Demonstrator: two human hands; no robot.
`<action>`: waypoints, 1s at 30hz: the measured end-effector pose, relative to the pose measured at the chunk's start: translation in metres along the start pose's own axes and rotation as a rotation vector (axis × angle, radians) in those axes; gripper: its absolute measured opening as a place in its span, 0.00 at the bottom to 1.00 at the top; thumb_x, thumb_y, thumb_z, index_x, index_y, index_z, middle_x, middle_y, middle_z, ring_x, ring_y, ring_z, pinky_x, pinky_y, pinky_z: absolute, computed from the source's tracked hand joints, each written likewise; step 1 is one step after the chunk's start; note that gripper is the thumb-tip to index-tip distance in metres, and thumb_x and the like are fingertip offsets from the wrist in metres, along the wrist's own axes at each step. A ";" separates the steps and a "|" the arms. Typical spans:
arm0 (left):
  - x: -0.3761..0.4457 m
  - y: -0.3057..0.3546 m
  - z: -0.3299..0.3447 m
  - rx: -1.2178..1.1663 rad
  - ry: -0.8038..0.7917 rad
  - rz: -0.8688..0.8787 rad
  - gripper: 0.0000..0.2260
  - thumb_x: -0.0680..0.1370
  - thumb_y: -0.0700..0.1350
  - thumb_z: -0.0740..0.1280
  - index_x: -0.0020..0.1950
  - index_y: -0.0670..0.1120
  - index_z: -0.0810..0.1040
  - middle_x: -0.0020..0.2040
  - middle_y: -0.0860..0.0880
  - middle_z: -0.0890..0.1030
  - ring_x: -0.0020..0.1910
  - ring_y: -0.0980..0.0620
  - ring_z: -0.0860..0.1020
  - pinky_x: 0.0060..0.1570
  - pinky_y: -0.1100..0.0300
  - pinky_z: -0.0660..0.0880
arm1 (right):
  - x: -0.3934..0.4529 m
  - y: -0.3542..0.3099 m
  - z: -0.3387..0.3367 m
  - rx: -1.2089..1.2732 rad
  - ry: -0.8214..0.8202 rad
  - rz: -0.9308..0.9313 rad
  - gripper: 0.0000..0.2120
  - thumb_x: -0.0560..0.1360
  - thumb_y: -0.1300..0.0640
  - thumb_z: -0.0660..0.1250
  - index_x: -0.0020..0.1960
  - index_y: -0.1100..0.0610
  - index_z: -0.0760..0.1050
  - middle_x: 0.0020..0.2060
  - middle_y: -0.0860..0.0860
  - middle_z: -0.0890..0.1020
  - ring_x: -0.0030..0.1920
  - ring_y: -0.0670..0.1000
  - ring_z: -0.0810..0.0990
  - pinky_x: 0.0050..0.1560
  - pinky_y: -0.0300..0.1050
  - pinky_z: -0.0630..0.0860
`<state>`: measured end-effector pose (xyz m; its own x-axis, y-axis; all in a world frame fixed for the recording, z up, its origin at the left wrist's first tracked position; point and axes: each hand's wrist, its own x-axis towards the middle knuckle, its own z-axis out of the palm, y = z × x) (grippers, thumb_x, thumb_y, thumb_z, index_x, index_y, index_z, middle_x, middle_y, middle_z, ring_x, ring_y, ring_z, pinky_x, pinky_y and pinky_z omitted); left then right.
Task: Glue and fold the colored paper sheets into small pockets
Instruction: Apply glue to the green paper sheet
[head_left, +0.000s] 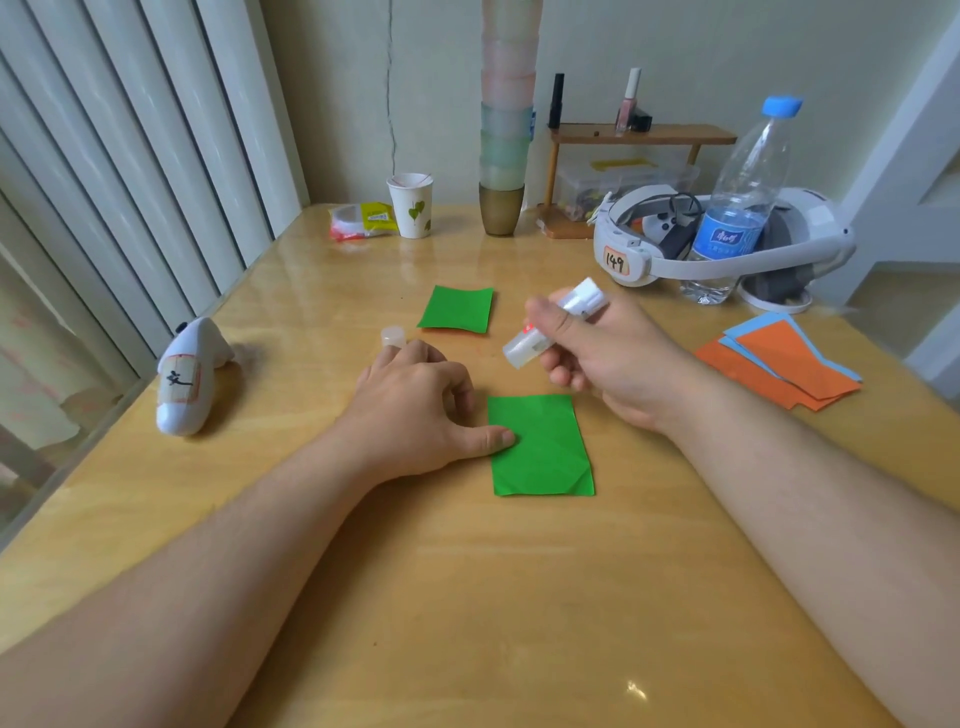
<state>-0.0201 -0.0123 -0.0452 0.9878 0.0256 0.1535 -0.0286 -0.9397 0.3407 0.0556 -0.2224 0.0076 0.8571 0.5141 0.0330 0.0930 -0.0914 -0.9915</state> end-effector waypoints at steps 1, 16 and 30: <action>0.000 0.000 0.000 0.002 -0.006 -0.005 0.28 0.58 0.82 0.61 0.40 0.60 0.74 0.49 0.57 0.71 0.60 0.51 0.70 0.66 0.47 0.70 | 0.001 0.005 0.001 -0.035 -0.012 -0.013 0.12 0.77 0.46 0.74 0.47 0.55 0.80 0.30 0.50 0.78 0.29 0.48 0.75 0.27 0.36 0.70; 0.010 -0.003 0.002 -0.044 0.044 -0.026 0.27 0.59 0.79 0.64 0.42 0.60 0.75 0.46 0.57 0.75 0.55 0.50 0.73 0.61 0.50 0.72 | 0.001 0.030 0.010 -0.137 -0.005 -0.199 0.05 0.75 0.60 0.78 0.48 0.59 0.84 0.35 0.45 0.81 0.37 0.43 0.77 0.39 0.36 0.74; 0.009 0.000 -0.002 -0.049 0.022 -0.047 0.28 0.59 0.78 0.66 0.46 0.59 0.74 0.48 0.58 0.72 0.55 0.48 0.72 0.61 0.50 0.72 | 0.015 0.036 0.017 -0.298 0.188 -0.084 0.19 0.70 0.42 0.80 0.41 0.57 0.81 0.29 0.47 0.83 0.33 0.49 0.81 0.45 0.56 0.84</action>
<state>-0.0113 -0.0113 -0.0423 0.9846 0.0769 0.1568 0.0093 -0.9197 0.3926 0.0635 -0.2037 -0.0301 0.9159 0.3667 0.1631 0.2870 -0.3143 -0.9049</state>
